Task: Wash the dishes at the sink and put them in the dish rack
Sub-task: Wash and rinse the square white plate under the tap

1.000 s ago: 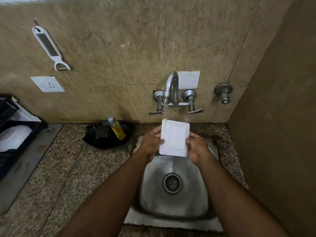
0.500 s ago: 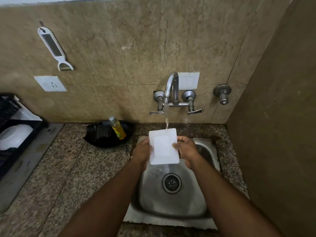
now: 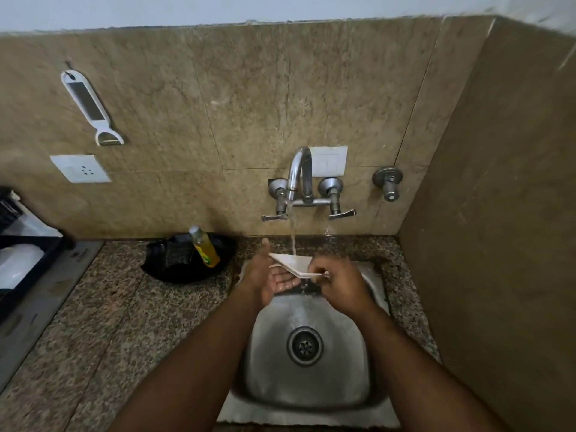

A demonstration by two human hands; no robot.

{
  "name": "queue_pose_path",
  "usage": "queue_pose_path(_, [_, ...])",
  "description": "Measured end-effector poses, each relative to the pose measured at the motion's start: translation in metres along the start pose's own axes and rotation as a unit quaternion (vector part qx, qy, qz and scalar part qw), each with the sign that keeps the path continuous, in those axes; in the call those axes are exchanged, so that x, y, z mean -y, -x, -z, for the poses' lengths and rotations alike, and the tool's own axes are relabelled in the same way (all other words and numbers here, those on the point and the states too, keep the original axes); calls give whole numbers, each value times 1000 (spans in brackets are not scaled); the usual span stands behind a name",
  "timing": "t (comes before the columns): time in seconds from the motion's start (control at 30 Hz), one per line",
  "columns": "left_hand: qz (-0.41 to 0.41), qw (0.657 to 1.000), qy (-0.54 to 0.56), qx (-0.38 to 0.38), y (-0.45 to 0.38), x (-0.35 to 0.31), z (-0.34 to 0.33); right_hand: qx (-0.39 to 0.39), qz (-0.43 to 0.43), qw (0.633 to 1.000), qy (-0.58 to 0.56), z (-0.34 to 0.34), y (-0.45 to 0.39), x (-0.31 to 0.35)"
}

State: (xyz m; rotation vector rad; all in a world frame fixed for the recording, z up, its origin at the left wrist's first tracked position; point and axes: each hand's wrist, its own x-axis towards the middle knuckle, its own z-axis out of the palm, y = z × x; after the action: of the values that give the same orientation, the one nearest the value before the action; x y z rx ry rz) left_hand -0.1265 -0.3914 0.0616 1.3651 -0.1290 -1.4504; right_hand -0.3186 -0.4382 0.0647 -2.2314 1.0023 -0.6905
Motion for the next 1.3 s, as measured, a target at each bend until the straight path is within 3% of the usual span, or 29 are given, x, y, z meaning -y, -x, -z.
queue_pose_path(0.1, [-7,999,-6,-43,3,-10,-7,-34,62,992,104,3,-4,-4])
queue_pose_path(0.2, [-14,998,-15,-58,8,-13,-6,-91,60,986,125,2,-6,-5])
queue_pose_path(0.3, [-26,998,-3,-63,10,-8,4,-129,2,991,46,-5,-6,-10])
queue_pose_path(0.4, [-44,997,-5,-68,11,-1,14,-165,-131,973,-93,-6,-16,-18])
queue_pose_path(0.47, [-53,996,-1,-68,12,1,20,-192,-256,922,-216,4,-32,-19])
queue_pose_path(0.53, [-59,995,-4,-76,11,3,23,-218,-335,845,-356,22,-53,-16])
queue_pose_path(0.6, [-61,994,-13,-85,12,4,22,-220,-343,780,-475,39,-74,-8])
queue_pose_path(0.63, [-61,994,-14,-86,12,5,21,-212,-341,770,-496,46,-82,-5])
queue_pose_path(0.7, [-62,994,-16,-87,11,6,19,-202,-351,789,-462,50,-92,-6])
queue_pose_path(0.77, [-65,994,-26,-85,12,6,17,-202,-351,842,-357,48,-94,-9])
queue_pose_path(0.97, [-74,991,-54,-95,8,7,18,-106,-224,963,-104,40,-86,8])
queue_pose_path(1.2, [-114,990,-54,-64,7,6,15,8,-270,962,36,27,-55,-2])
queue_pose_path(1.3, [-141,988,-52,-34,7,4,16,53,-262,963,29,19,-46,-8])
